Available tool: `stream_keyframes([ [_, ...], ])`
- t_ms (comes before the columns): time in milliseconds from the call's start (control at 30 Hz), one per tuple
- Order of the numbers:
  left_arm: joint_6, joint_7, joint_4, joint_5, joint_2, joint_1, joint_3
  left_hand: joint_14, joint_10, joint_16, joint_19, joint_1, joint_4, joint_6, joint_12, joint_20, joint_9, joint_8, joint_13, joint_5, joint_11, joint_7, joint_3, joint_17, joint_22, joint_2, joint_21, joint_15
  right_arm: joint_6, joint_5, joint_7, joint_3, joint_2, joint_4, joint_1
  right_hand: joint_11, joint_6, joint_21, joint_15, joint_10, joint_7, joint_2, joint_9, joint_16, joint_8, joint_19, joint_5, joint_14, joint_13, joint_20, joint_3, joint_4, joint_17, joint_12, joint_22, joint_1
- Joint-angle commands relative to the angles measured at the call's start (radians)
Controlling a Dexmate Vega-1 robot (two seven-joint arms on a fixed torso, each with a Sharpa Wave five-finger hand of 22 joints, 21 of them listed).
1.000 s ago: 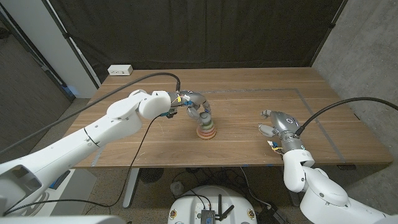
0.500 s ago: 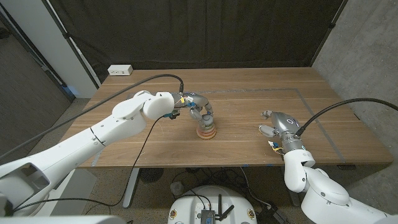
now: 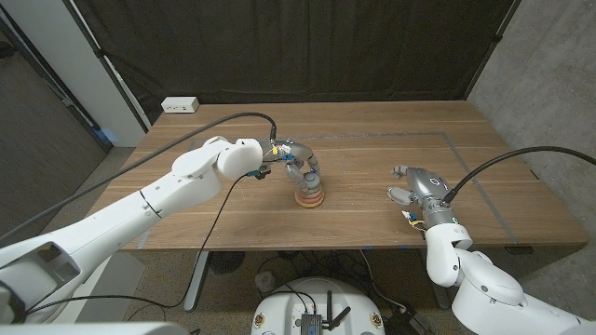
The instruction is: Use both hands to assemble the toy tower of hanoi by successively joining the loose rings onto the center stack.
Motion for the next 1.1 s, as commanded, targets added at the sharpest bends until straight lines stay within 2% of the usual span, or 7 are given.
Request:
stream_keyframes([
  [33, -0.008, 0.002, 0.025, -0.018, -0.006, -0.006, 0.011, -0.007, 0.053, -0.003, -0.006, 0.002, 0.0, 0.006, 0.005, -0.133, 0.002, -0.003, 0.001, 0.004, -0.056, -0.004, -0.003, -0.001, 0.004, 0.004, 0.003, -0.047, -0.003, 0.01, 0.001, -0.009, -0.001, 0.007, 0.015, 0.0, 0.009, 0.003, -0.051, 0.003, -0.001, 0.009, 0.005, 0.001, -0.006, 0.009, 0.01, 0.006, 0.003, -0.081, 0.006, 0.004, 0.002, -0.005, 0.003, 0.004],
  [333, -0.006, -0.009, 0.015, -0.011, 0.0, -0.015, 0.013, -0.024, 0.013, -0.018, -0.015, -0.016, 0.007, -0.028, -0.008, -0.13, 0.002, -0.017, 0.0, 0.003, -0.051, 0.0, -0.015, -0.019, 0.002, -0.005, 0.0, -0.047, -0.004, 0.011, -0.011, -0.01, 0.005, 0.007, 0.017, 0.001, 0.012, 0.003, -0.051, 0.007, 0.0, 0.01, 0.005, 0.001, -0.005, 0.009, 0.012, 0.006, 0.004, -0.081, 0.006, 0.004, 0.002, -0.004, 0.003, 0.003],
  [433, 0.0, -0.016, 0.003, -0.008, 0.006, -0.015, 0.011, -0.02, -0.033, -0.015, -0.019, -0.029, 0.009, -0.067, -0.014, -0.131, 0.001, -0.032, 0.0, 0.001, -0.053, -0.011, -0.023, -0.02, 0.002, -0.01, -0.001, -0.047, 0.007, 0.015, -0.024, -0.003, 0.005, 0.006, 0.007, 0.0, 0.015, 0.005, -0.051, 0.009, -0.002, 0.01, 0.005, 0.0, -0.005, 0.01, 0.012, 0.006, 0.004, -0.081, 0.006, 0.005, 0.002, -0.003, 0.004, 0.002],
  [533, 0.007, -0.015, -0.009, 0.001, 0.012, -0.01, 0.008, -0.036, -0.09, -0.025, -0.032, -0.036, 0.007, -0.115, -0.017, -0.13, 0.0, -0.046, 0.004, 0.0, -0.048, -0.007, -0.03, -0.033, 0.002, -0.017, -0.005, -0.047, 0.005, 0.014, -0.026, -0.003, 0.005, 0.002, 0.004, 0.002, 0.017, 0.005, -0.051, 0.01, -0.001, 0.011, 0.005, 0.0, -0.004, 0.01, 0.013, 0.006, 0.004, -0.081, 0.006, 0.006, 0.002, -0.003, 0.004, 0.0],
  [767, 0.026, -0.043, -0.027, 0.009, 0.02, -0.01, 0.007, -0.055, -0.177, -0.029, -0.054, -0.048, 0.009, -0.183, -0.021, -0.13, -0.002, -0.057, 0.009, -0.002, -0.024, 0.003, -0.041, -0.039, 0.003, -0.024, -0.008, -0.047, 0.001, 0.015, -0.026, -0.004, 0.003, -0.001, 0.001, 0.003, 0.015, 0.005, -0.051, 0.01, -0.001, 0.012, 0.006, 0.0, -0.005, 0.011, 0.014, 0.005, 0.004, -0.081, 0.006, 0.006, 0.002, -0.004, 0.004, -0.002],
  [933, 0.036, -0.043, -0.044, 0.006, 0.027, 0.001, -0.001, -0.073, -0.22, -0.035, -0.065, -0.062, 0.013, -0.23, -0.018, -0.129, -0.007, -0.058, 0.002, -0.003, 0.022, 0.036, -0.049, -0.045, 0.003, -0.025, -0.009, -0.047, 0.001, 0.017, -0.026, -0.004, 0.0, -0.002, -0.002, 0.003, 0.015, 0.005, -0.051, 0.011, -0.001, 0.012, 0.006, 0.0, -0.005, 0.011, 0.016, 0.005, 0.005, -0.081, 0.006, 0.006, 0.002, -0.003, 0.005, -0.004],
  [1100, 0.052, -0.046, -0.065, 0.01, 0.036, 0.011, -0.011, -0.077, -0.253, -0.033, -0.066, -0.073, 0.016, -0.263, -0.02, -0.128, -0.011, -0.061, -0.003, -0.005, 0.046, 0.052, -0.054, -0.043, 0.002, -0.025, -0.01, -0.046, -0.002, 0.018, -0.021, -0.006, -0.004, -0.005, 0.0, 0.004, 0.015, 0.005, -0.051, 0.01, -0.001, 0.012, 0.006, 0.0, -0.006, 0.01, 0.017, 0.005, 0.005, -0.081, 0.007, 0.006, 0.002, -0.004, 0.004, -0.005],
])
